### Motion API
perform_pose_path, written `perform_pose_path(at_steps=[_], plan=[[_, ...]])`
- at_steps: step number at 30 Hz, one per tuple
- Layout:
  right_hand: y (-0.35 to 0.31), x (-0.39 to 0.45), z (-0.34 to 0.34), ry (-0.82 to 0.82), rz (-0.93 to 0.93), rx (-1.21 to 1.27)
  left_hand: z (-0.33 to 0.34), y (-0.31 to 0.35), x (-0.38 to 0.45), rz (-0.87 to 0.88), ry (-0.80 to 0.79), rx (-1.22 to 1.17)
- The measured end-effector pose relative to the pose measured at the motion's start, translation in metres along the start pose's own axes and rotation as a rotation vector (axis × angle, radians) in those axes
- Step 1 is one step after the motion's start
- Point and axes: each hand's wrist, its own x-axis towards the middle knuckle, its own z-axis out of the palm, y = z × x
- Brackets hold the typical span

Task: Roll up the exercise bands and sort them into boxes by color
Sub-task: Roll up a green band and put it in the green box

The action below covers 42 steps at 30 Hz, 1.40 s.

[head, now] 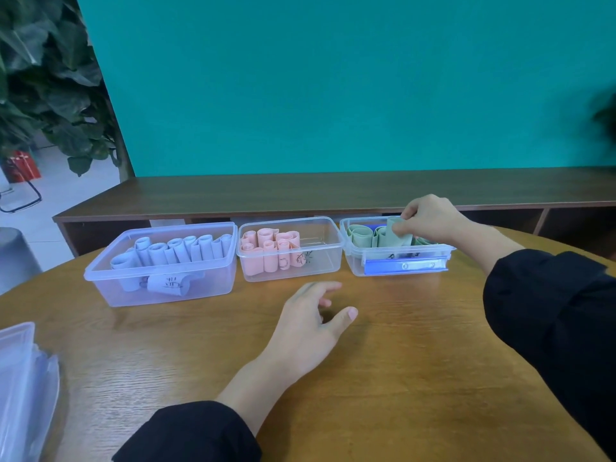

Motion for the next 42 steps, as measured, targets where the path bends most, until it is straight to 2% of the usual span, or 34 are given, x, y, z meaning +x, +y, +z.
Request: perform_pose_path(at_steps=[4, 10, 19, 24, 29, 34, 37, 42], plan=[[0.003, 0.004, 0.001, -0.079, 0.039, -0.089, 0.002, -0.002, 0.001, 0.016, 0.007, 0.008], [0.007, 0.004, 0.000, -0.063, 0.099, -0.270, 0.004, -0.005, 0.002, 0.037, 0.017, 0.018], [0.008, 0.003, -0.001, -0.086, 0.102, -0.252, 0.003, -0.004, 0.002, 0.027, 0.000, 0.047], [0.023, -0.011, -0.012, 0.093, 0.020, -0.109, 0.000, -0.001, 0.000, -0.016, -0.009, 0.049], [0.081, -0.039, -0.039, 0.275, 0.072, -0.066, -0.001, -0.001, 0.000, -0.030, 0.007, 0.071], [0.151, -0.068, -0.041, 0.172, 0.302, -0.218, 0.000, -0.002, 0.001, -0.051, 0.030, 0.082], [0.179, -0.076, -0.030, 0.074, 0.327, -0.237, 0.002, -0.004, 0.000, -0.052, 0.070, 0.034], [0.197, -0.070, -0.018, 0.216, 0.310, -0.195, 0.002, -0.006, 0.002, -0.065, 0.078, 0.028]])
